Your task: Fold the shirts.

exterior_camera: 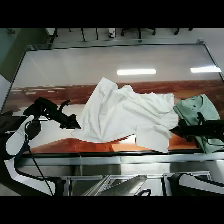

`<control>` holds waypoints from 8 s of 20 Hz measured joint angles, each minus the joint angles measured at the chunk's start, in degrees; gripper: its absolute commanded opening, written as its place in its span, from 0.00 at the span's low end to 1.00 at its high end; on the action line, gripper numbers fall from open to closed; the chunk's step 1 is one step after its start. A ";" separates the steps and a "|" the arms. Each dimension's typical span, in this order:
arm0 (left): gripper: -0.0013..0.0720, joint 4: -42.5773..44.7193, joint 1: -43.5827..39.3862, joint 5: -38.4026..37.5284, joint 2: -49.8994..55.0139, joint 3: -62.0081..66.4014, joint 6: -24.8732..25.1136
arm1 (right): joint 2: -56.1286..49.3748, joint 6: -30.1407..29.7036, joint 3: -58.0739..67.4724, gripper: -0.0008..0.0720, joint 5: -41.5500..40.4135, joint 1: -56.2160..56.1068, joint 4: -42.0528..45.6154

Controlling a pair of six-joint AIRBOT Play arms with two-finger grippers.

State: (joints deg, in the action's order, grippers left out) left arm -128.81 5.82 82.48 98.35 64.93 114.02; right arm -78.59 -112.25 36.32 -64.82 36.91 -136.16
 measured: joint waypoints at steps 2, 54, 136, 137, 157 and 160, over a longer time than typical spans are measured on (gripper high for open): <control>0.04 -3.65 0.52 -0.48 -4.31 0.70 1.36 | 1.90 -2.05 3.56 0.04 -5.09 -0.11 -6.64; 0.04 5.11 4.24 -19.34 16.79 46.01 -13.60 | -33.79 -0.55 66.77 0.04 10.99 -21.64 -3.82; 0.52 5.38 18.23 -8.22 -15.98 -11.06 -4.94 | -4.22 -2.89 -0.92 0.32 -2.71 -5.51 1.51; 0.52 5.66 19.28 -8.07 -16.24 -11.37 -4.94 | -4.22 -2.91 -0.90 0.32 -2.69 -5.53 1.49; 0.04 13.40 4.04 -5.18 -8.17 -3.08 -11.23 | -1.57 0.35 0.37 0.04 -4.46 -5.20 6.38; 0.04 16.83 7.23 -3.39 -12.66 -6.75 -12.85 | 2.93 7.19 0.07 0.04 -5.64 -5.14 15.58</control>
State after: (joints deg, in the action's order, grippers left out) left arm -111.98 13.06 79.09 85.69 58.17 101.16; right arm -75.66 -105.06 36.38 -70.46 31.77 -120.57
